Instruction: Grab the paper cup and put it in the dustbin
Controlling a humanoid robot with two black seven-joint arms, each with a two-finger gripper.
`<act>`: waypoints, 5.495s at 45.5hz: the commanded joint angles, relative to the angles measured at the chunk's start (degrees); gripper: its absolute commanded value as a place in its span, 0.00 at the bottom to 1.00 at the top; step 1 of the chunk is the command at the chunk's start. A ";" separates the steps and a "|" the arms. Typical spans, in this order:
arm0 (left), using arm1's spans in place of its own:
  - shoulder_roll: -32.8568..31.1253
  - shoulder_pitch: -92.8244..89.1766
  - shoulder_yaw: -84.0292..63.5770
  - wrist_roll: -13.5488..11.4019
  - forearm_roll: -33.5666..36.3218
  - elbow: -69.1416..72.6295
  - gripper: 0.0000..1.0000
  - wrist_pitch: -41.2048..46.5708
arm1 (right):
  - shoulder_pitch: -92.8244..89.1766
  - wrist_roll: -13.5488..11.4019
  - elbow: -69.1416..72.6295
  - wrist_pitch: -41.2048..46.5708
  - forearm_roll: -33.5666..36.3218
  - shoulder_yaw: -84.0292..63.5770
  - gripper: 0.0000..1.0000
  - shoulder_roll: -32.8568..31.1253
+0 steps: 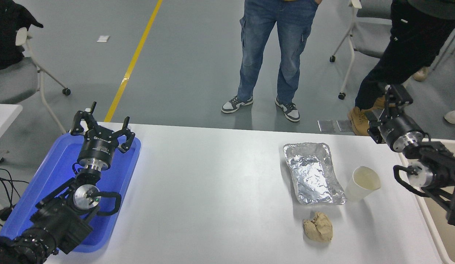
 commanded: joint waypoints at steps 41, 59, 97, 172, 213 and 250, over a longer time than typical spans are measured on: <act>0.00 -0.08 0.00 0.00 -0.08 0.01 1.00 0.00 | 57.41 -24.80 9.04 33.62 -14.15 -71.21 1.00 -2.98; 0.00 0.00 0.00 0.00 0.00 0.01 1.00 -0.09 | 59.97 -24.89 17.40 37.50 -14.06 -71.39 1.00 -0.17; 0.00 -0.08 0.00 0.00 -0.08 0.01 1.00 0.00 | 49.08 -24.27 16.87 33.19 -14.59 -68.49 1.00 2.29; 0.00 0.00 0.00 0.00 0.00 0.01 1.00 0.00 | 19.98 -17.68 0.96 9.46 -26.89 -62.33 0.51 13.02; 0.00 0.00 0.00 0.00 -0.08 0.01 1.00 0.00 | 25.42 -16.54 4.21 11.39 -26.89 -62.86 0.00 8.71; 0.00 0.00 0.00 0.00 0.00 0.01 1.00 0.00 | 67.87 -16.19 9.93 42.33 -28.56 -67.26 0.00 -8.78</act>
